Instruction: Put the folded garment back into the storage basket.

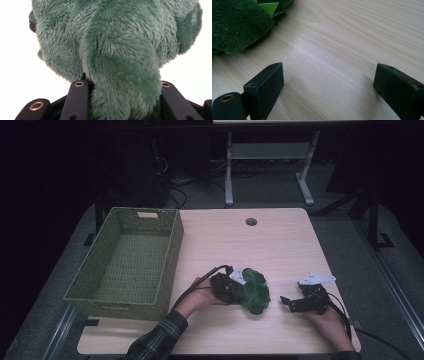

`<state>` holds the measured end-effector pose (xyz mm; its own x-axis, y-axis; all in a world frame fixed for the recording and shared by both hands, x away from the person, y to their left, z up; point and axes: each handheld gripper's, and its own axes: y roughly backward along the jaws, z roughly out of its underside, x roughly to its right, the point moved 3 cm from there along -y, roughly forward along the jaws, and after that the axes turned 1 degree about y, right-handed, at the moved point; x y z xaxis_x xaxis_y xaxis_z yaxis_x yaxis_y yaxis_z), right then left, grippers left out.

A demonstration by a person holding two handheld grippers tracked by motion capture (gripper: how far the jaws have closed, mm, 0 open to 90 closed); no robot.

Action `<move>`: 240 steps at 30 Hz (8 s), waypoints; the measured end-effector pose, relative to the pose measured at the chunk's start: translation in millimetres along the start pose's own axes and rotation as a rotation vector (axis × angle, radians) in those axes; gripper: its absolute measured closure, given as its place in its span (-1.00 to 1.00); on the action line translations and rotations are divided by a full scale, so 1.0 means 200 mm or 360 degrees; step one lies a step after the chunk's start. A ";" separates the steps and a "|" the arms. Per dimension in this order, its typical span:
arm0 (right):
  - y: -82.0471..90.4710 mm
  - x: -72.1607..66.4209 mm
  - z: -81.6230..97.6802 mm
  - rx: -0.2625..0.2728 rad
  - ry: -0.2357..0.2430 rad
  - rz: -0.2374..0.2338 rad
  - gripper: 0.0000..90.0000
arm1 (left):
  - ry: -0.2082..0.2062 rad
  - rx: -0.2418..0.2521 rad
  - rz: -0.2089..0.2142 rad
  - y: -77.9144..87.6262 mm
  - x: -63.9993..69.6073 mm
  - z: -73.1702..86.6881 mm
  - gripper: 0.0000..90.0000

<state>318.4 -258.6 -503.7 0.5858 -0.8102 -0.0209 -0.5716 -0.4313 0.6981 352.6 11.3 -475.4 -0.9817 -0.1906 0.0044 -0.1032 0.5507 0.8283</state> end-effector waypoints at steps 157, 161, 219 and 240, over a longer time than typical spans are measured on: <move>0.00 0.00 0.00 0.0000 -0.0005 0.0005 -0.79 | 0.0980 0.0243 -0.0721 1.22 -0.48 0.87 -0.72; 0.00 0.00 0.00 0.0000 -0.0004 0.0006 -0.79 | 0.0958 0.0295 -0.0712 1.25 -0.47 0.80 -0.72; 0.00 0.00 0.00 0.0005 0.0002 0.0007 -0.79 | 0.0505 0.0407 -0.0436 0.36 -0.08 0.05 -0.71; 0.00 0.00 0.00 0.0003 0.0003 0.0005 -0.79 | 0.0508 0.0239 -0.0450 0.10 -0.09 0.19 -0.71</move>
<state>318.1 -259.0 -503.7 0.5852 -0.8107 -0.0173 -0.5746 -0.4295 0.6967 361.1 57.0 -480.6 -0.8153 -0.5787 -0.0185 -0.4057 0.5482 0.7314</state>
